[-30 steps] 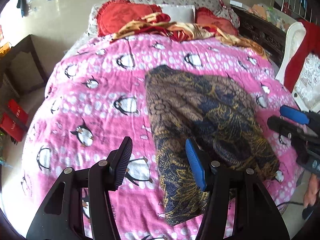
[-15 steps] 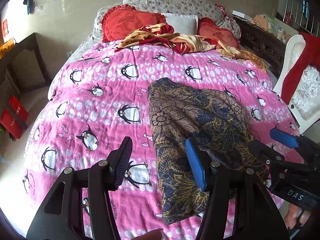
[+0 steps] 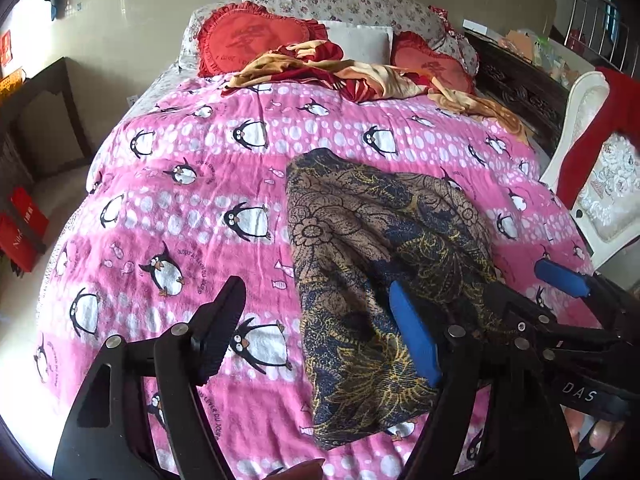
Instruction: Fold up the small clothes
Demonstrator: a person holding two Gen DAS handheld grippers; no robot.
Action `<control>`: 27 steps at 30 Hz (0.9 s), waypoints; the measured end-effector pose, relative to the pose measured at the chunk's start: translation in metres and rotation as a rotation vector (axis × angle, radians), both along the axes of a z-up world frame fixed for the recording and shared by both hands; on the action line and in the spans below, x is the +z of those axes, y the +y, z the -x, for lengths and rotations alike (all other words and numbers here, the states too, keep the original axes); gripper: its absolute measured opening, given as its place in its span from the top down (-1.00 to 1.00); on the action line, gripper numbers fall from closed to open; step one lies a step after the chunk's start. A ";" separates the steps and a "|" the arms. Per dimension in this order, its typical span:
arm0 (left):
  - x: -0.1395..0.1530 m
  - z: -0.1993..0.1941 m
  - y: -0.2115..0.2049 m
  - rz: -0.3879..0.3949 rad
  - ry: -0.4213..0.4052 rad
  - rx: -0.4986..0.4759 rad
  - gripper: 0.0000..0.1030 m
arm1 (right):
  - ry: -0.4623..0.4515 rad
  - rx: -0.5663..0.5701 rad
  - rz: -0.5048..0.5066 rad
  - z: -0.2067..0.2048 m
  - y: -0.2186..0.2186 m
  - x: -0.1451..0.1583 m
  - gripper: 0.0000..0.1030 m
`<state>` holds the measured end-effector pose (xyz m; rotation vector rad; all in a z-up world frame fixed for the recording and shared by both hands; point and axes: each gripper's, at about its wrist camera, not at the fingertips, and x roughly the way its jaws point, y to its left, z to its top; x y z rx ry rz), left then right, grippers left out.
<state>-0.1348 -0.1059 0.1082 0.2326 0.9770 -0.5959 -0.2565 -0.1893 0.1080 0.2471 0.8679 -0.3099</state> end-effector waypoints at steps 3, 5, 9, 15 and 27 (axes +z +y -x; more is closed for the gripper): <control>-0.001 -0.001 -0.001 -0.009 -0.005 -0.002 -0.45 | 0.012 0.001 0.004 -0.002 -0.001 -0.002 -0.62; -0.002 -0.001 -0.001 -0.013 -0.004 -0.003 -0.46 | 0.017 0.000 0.004 -0.003 0.000 -0.004 -0.62; -0.005 -0.001 -0.002 -0.032 -0.008 -0.003 -0.46 | 0.021 -0.005 0.003 -0.003 -0.001 -0.005 -0.62; -0.008 -0.005 0.001 -0.035 0.001 0.016 -0.46 | 0.028 -0.010 0.007 -0.006 -0.002 -0.007 -0.62; -0.012 -0.007 0.002 -0.047 0.005 0.029 -0.46 | 0.042 -0.008 0.009 -0.009 -0.003 -0.011 -0.62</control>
